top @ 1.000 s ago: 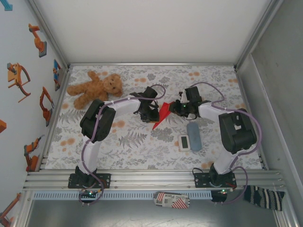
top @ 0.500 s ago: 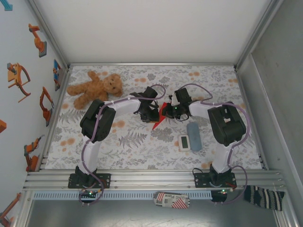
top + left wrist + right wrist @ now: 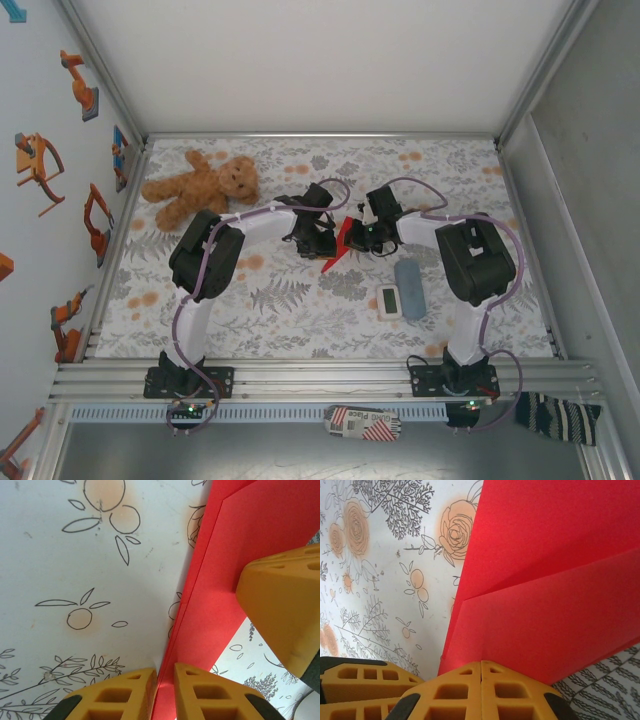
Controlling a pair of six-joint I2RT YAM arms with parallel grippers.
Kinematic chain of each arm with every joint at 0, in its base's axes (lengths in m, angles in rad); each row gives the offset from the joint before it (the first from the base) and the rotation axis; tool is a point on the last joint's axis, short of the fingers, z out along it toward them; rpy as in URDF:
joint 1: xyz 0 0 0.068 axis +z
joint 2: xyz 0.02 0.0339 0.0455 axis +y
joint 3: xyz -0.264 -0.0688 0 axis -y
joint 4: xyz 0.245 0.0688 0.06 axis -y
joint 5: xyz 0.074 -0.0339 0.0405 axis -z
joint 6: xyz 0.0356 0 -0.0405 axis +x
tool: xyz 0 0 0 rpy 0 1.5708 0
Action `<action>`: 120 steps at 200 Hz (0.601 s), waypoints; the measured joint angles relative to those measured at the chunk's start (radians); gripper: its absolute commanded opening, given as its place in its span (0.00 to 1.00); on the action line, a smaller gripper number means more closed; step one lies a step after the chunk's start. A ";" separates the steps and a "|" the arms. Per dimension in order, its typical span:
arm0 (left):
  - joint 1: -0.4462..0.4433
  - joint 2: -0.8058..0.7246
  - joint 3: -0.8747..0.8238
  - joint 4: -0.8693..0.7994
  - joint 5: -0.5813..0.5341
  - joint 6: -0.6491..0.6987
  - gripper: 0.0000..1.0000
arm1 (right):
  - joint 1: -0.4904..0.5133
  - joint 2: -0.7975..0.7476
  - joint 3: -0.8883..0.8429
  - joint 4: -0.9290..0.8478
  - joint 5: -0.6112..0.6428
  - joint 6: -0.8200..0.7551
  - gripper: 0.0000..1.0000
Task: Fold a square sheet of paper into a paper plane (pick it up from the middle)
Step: Fold the wing for the fifth time at the center of the table.
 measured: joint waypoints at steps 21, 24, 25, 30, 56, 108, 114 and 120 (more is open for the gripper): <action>0.000 0.000 0.000 0.000 0.000 0.000 0.21 | 0.000 0.000 0.000 -0.002 0.003 0.000 0.06; 0.000 0.000 0.000 0.000 0.000 0.000 0.21 | 0.000 0.000 0.000 -0.002 0.003 0.000 0.06; 0.000 0.000 0.000 0.000 0.000 0.000 0.21 | 0.000 0.000 0.000 -0.002 0.003 0.000 0.06; 0.000 0.000 0.000 0.000 0.000 0.000 0.21 | 0.000 0.000 0.000 -0.002 0.003 0.000 0.06; 0.000 0.000 0.000 0.000 0.000 0.000 0.21 | 0.000 0.002 0.001 -0.002 0.002 0.000 0.06; 0.000 -0.002 0.000 0.000 -0.001 0.000 0.21 | 0.000 0.029 0.027 -0.006 -0.010 -0.002 0.06; 0.000 -0.003 0.000 0.000 -0.001 0.000 0.21 | 0.000 0.031 0.027 -0.005 -0.011 -0.002 0.06; 0.000 -0.004 0.000 0.000 -0.001 0.000 0.21 | 0.000 0.031 0.027 -0.005 -0.013 -0.005 0.06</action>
